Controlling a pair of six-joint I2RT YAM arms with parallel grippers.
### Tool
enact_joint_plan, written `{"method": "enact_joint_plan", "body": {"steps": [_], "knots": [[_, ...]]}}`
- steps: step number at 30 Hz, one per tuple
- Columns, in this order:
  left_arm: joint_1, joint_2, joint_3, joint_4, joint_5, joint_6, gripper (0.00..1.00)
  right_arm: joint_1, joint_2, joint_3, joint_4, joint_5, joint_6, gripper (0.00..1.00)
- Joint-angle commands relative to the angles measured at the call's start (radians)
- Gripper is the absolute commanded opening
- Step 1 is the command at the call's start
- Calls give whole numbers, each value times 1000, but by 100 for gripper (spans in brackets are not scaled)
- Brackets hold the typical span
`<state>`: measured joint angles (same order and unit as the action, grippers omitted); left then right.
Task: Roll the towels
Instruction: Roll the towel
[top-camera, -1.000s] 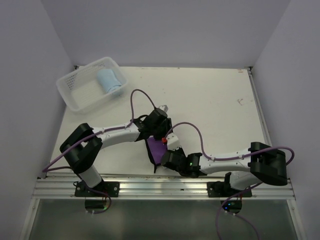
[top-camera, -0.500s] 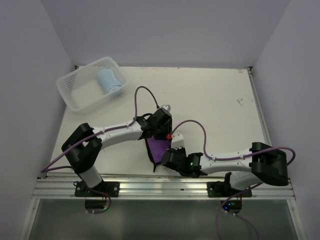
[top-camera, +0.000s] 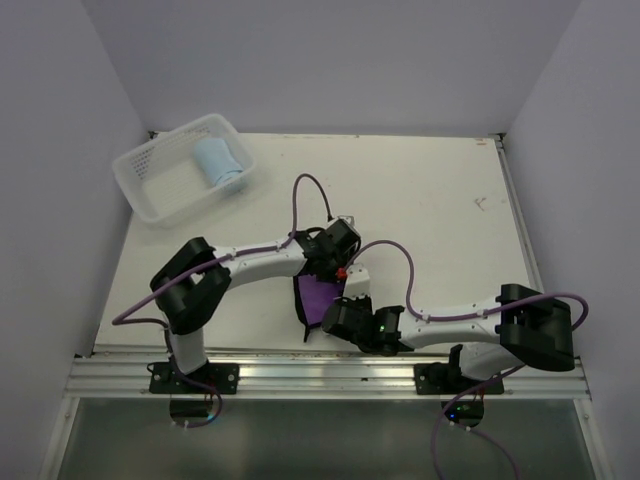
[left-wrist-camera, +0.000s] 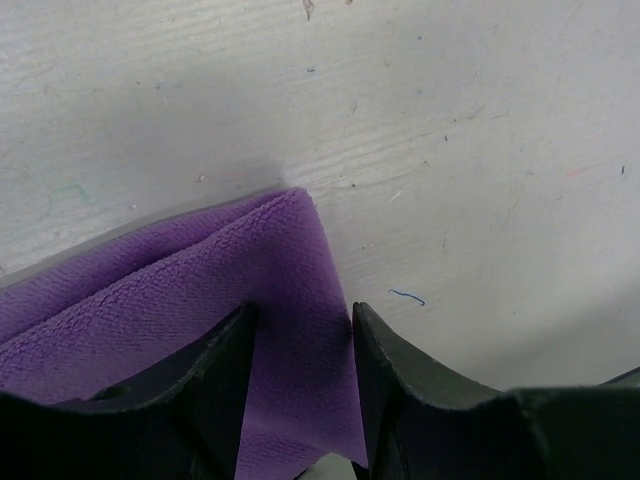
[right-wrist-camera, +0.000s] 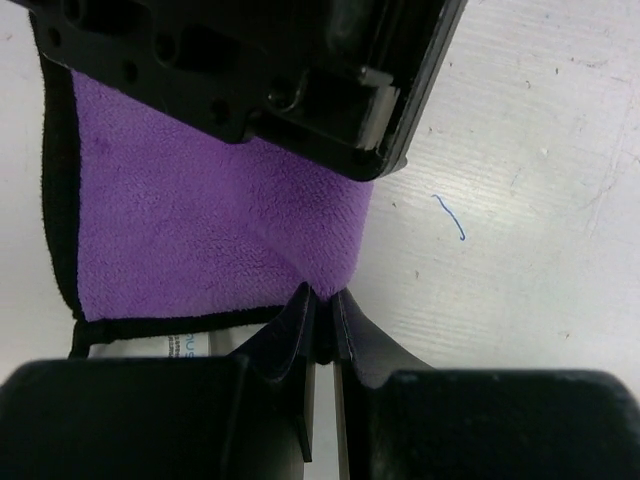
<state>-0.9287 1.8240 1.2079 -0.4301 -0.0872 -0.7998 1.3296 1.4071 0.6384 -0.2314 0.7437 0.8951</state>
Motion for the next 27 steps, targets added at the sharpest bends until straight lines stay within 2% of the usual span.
{"method": "enact_joint_plan", "body": {"steps": [1, 5, 8, 14, 18, 22, 25, 26, 27], "knots": [[-9, 27, 50, -41, -29, 21, 48, 5, 9, -11, -12, 71, 122, 0], [-19, 64, 81, -58, -32, 31, 45, 6, 9, -46, -31, 82, 238, 0], [-25, 87, 91, -61, -31, 33, 38, 8, 18, -59, -6, 77, 275, 0], [-32, 123, 101, -71, -34, 36, 14, 6, 58, -25, -43, 75, 278, 2], [-36, 120, 101, -85, -55, 34, 1, 8, 59, -25, -55, 71, 292, 9], [-41, 101, 84, -84, -78, 28, 0, 8, 43, -22, -75, 71, 295, 14], [-42, 78, 53, -75, -97, 22, 0, 14, 0, -25, -88, 75, 278, 25], [-42, 69, 32, -67, -101, 13, 0, 22, -31, -34, -88, 78, 269, 35], [-42, 51, 18, -47, -109, 11, 0, 31, -49, -39, -91, 85, 268, 39]]}}
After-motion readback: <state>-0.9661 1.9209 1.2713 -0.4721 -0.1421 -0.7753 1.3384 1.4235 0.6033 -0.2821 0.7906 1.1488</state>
